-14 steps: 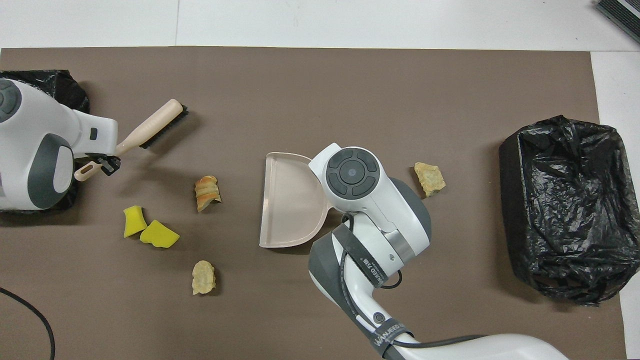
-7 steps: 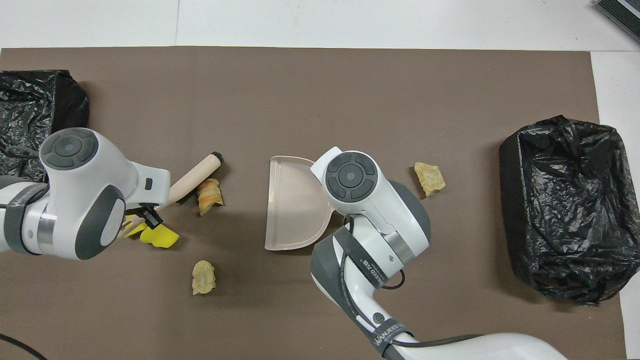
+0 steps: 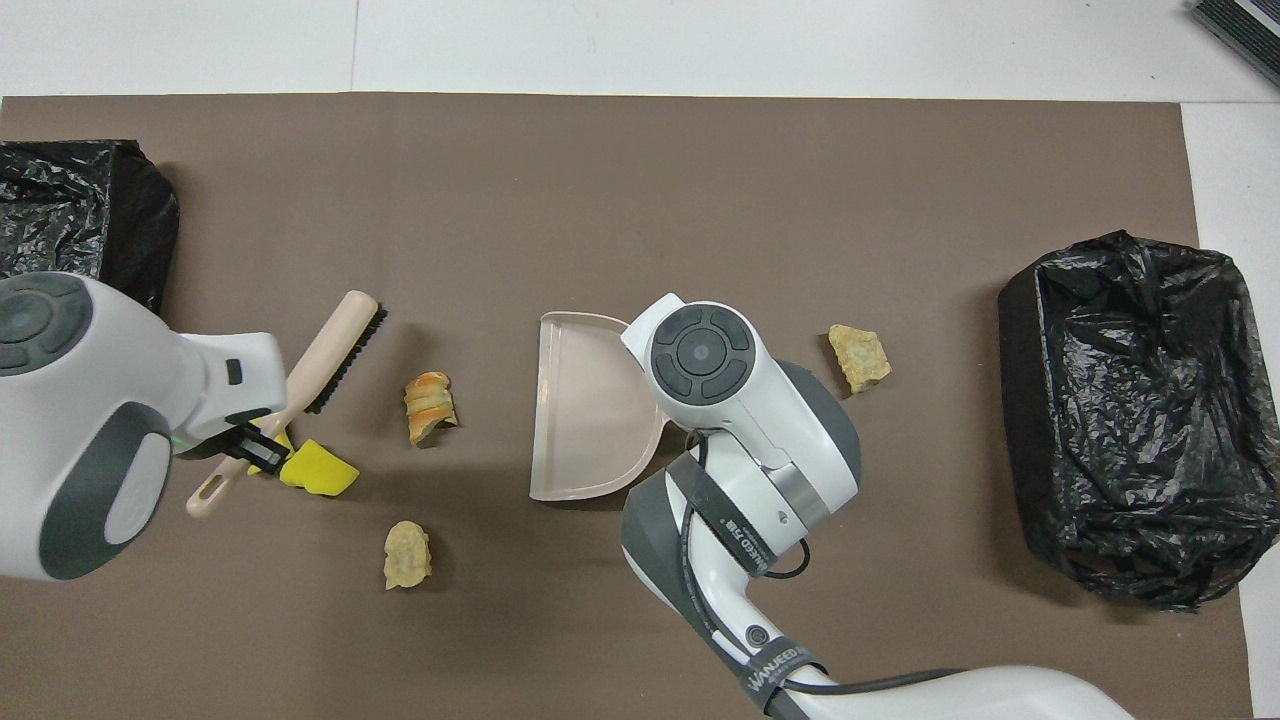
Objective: Sweep and dump trash in bin
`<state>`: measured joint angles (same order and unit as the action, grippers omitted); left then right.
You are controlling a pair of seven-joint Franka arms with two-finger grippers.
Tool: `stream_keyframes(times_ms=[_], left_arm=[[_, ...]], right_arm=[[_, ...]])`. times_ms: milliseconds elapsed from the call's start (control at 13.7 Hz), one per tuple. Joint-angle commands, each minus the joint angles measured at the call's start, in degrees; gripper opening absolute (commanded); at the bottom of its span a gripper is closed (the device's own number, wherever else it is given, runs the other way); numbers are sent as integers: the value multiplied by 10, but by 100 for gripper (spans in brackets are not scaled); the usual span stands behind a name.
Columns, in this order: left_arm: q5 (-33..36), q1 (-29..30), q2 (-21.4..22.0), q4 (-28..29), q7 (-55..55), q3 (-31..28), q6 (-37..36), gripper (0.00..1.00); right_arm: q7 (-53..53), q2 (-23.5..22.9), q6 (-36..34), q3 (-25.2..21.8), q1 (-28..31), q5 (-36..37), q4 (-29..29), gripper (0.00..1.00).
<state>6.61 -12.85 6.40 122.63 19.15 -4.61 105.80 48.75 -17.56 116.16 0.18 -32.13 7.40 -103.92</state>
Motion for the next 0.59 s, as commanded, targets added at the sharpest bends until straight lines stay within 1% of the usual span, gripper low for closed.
stream_keyframes(times_ms=[0, 73, 146, 293, 439, 512], left_arm=[[8, 26, 51, 28, -92, 2, -44, 0], [9, 27, 62, 41, -144, 2, -54, 0], [15, 27, 80, 66, -185, 2, -52, 0], [29, 30, 127, 127, -253, 2, -50, 0], [29, 34, 167, 173, -347, 4, -51, 0], [29, 32, 173, 185, -392, 5, -53, 0]], right_arm=[[-7, 9, 20, 3, 2, 13, -15, 0], [-7, 9, 20, 3, 2, 13, -15, 0], [-5, 9, 19, 3, 2, 13, -15, 0], [-4, 9, 20, 3, 2, 13, -15, 0], [-4, 9, 21, 3, 2, 13, -15, 0], [-4, 9, 22, 3, 2, 13, -15, 0]])
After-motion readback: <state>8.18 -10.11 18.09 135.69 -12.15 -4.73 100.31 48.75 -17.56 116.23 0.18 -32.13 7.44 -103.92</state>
